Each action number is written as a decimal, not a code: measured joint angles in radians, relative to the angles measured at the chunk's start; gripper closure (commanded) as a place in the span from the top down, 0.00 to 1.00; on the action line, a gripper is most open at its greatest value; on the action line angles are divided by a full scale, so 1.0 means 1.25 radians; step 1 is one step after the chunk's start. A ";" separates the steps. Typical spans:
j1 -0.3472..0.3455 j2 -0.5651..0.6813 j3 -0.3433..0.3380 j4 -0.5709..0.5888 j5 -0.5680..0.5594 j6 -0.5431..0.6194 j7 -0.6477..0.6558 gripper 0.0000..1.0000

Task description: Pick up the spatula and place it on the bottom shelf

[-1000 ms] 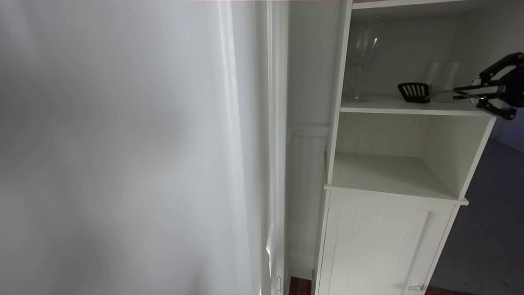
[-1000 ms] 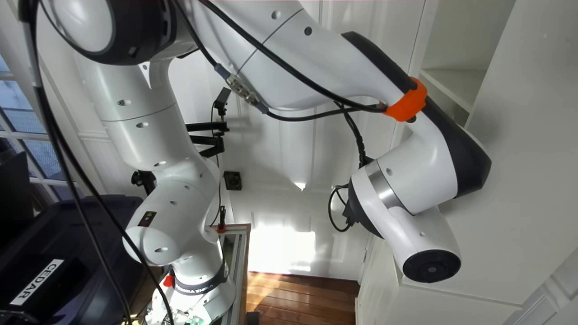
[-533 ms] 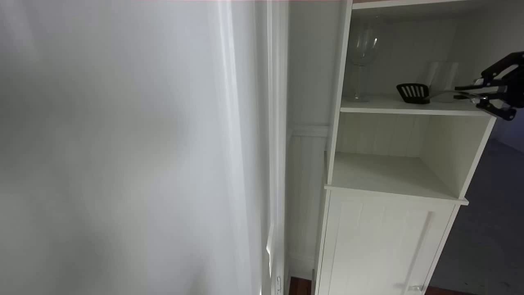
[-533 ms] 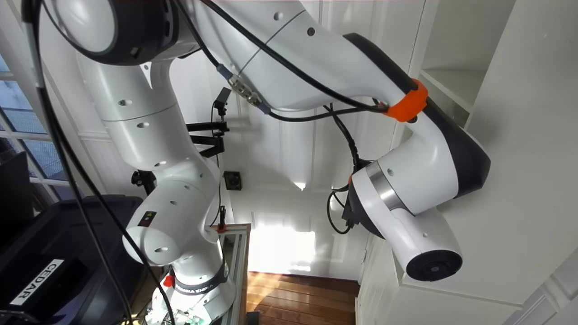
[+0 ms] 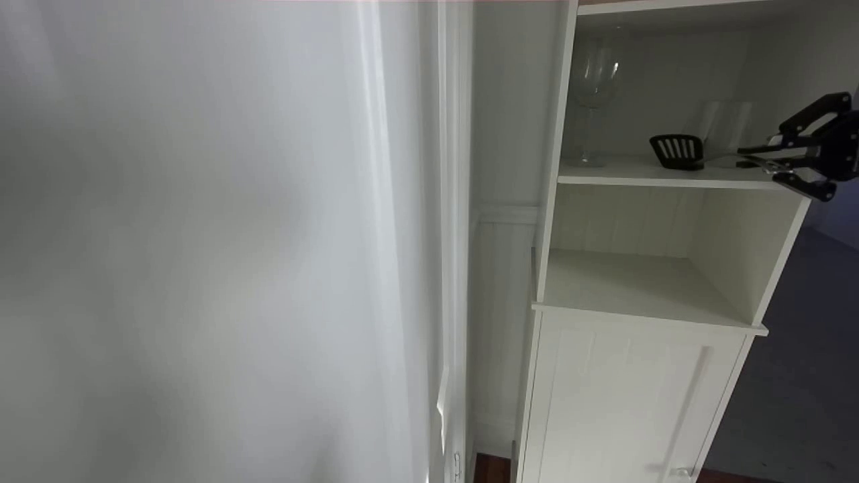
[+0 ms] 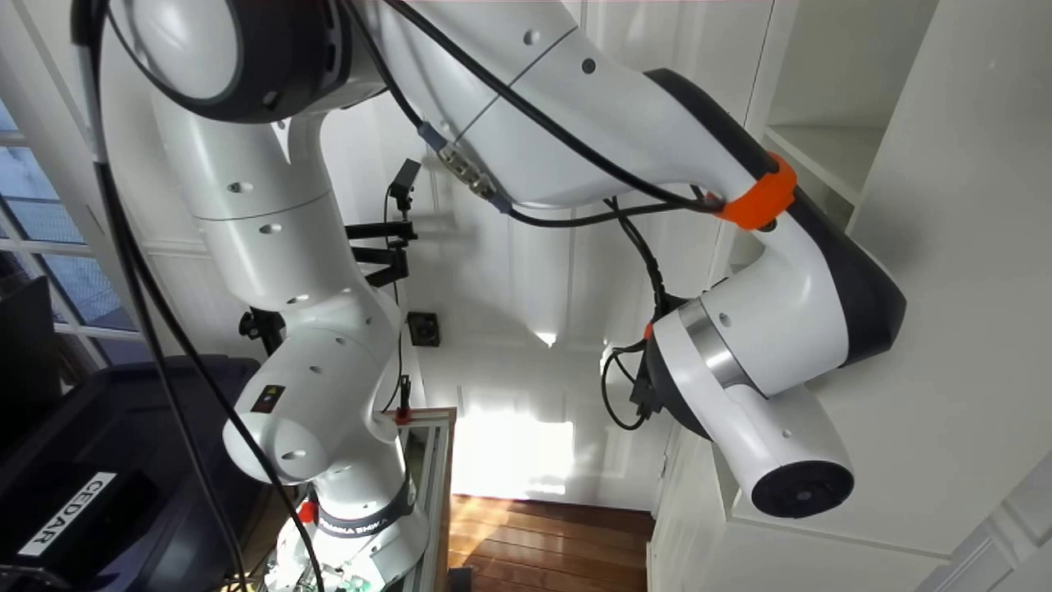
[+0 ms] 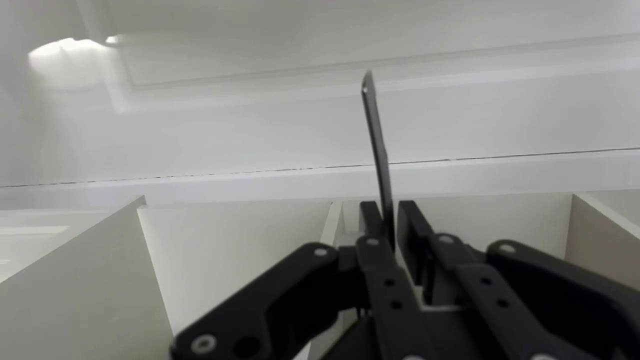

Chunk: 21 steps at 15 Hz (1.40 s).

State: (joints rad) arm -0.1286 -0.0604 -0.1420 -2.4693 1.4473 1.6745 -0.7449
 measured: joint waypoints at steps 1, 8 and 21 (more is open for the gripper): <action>0.001 0.010 0.003 0.009 0.003 0.009 0.011 0.04; 0.021 0.080 0.033 0.088 0.021 0.069 0.077 0.04; 0.023 0.087 0.035 0.092 0.021 0.069 0.108 0.03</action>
State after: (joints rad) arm -0.0994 0.0477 -0.0977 -2.3541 1.4736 1.7606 -0.6097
